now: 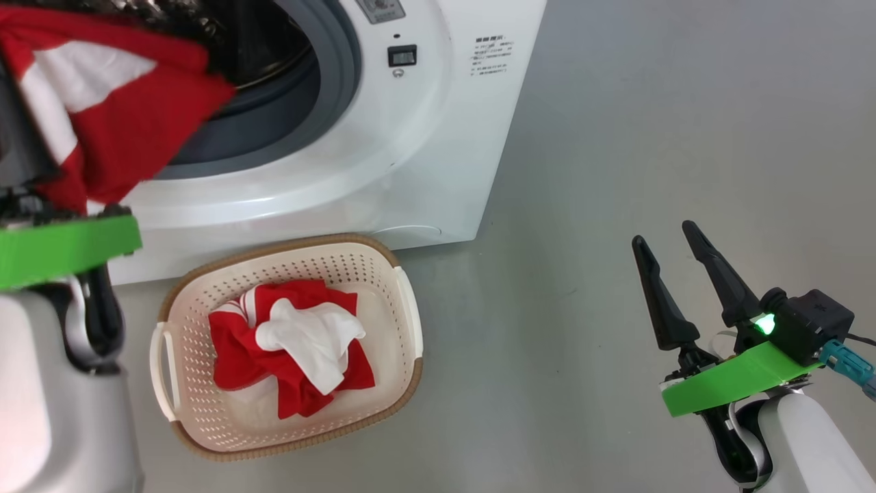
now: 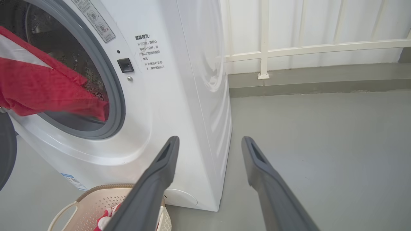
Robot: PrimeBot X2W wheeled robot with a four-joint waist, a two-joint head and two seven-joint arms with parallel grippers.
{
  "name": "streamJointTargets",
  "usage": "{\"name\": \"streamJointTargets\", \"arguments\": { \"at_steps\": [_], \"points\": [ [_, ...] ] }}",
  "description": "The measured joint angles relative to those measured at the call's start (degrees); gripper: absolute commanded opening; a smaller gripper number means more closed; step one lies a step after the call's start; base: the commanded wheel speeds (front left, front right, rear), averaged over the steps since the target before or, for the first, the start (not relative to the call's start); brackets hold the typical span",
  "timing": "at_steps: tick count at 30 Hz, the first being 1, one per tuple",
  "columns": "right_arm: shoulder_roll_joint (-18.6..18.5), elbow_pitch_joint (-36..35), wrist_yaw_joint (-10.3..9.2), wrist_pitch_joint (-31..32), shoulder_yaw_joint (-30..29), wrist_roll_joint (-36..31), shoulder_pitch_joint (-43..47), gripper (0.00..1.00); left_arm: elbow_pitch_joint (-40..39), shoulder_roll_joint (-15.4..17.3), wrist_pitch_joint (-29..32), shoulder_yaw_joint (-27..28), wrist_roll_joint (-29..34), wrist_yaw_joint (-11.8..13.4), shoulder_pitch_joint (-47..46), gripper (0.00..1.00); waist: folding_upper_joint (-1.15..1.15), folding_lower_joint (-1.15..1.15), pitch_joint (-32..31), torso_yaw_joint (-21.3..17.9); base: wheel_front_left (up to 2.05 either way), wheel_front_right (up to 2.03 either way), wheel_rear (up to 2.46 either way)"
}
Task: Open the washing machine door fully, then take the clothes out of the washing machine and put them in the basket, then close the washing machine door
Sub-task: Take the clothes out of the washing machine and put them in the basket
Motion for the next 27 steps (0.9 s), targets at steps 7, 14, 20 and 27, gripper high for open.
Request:
{"name": "streamJointTargets", "arguments": {
  "at_steps": [7, 14, 20, 27],
  "points": [
    [-0.48, 0.08, 0.00, 0.00, 0.18, 0.00, 0.69, 1.00, -10.65, -1.07, 0.00, -1.53, 0.11, 0.84, 7.03, 0.00, 0.00, 0.00, -0.80, 0.34, 0.00, 0.00, 0.00],
    [-0.59, 0.10, 0.00, 0.00, 0.20, 0.00, 0.82, 1.00, -19.40, -1.10, 0.00, -4.03, 1.11, 2.18, 14.02, 0.00, 0.00, 0.00, -1.51, 0.68, 0.00, 0.00, 0.00],
    [-0.59, 0.04, 0.00, 0.00, 0.33, 0.00, 0.91, 1.00, -19.52, -1.07, 0.47, -8.53, 1.21, 2.87, 18.86, 0.00, 0.00, 0.00, -0.66, 0.87, 0.00, 0.00, 0.00],
    [-0.57, -0.12, 0.00, 0.00, 0.62, 0.01, 0.46, 1.00, -8.44, -1.04, 0.43, -10.78, -1.74, 4.08, 21.78, 0.00, 0.00, 0.00, 1.18, 0.49, 0.00, 0.00, 0.00]
  ]
}}
